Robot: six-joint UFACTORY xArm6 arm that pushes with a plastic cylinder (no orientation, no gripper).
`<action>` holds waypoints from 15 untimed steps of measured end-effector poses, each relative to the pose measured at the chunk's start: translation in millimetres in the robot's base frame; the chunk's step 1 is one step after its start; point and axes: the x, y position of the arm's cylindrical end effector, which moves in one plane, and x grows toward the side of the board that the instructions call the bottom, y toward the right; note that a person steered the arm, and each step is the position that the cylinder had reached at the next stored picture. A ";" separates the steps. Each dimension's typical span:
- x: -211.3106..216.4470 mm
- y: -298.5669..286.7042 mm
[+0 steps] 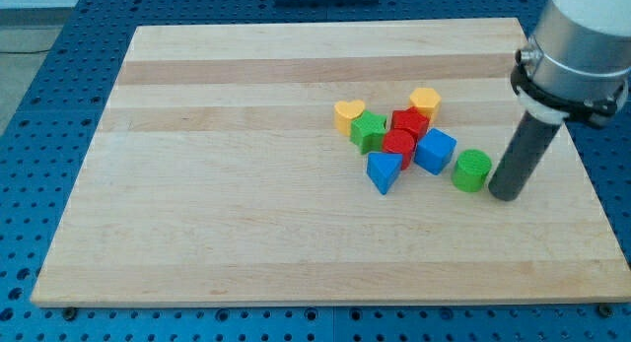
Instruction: Put the green circle at the bottom right to the blue cube
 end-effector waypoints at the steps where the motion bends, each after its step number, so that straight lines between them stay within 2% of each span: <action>1: -6.9 0.0; 12: 1.2 -20.1; 15: 23.1 -69.9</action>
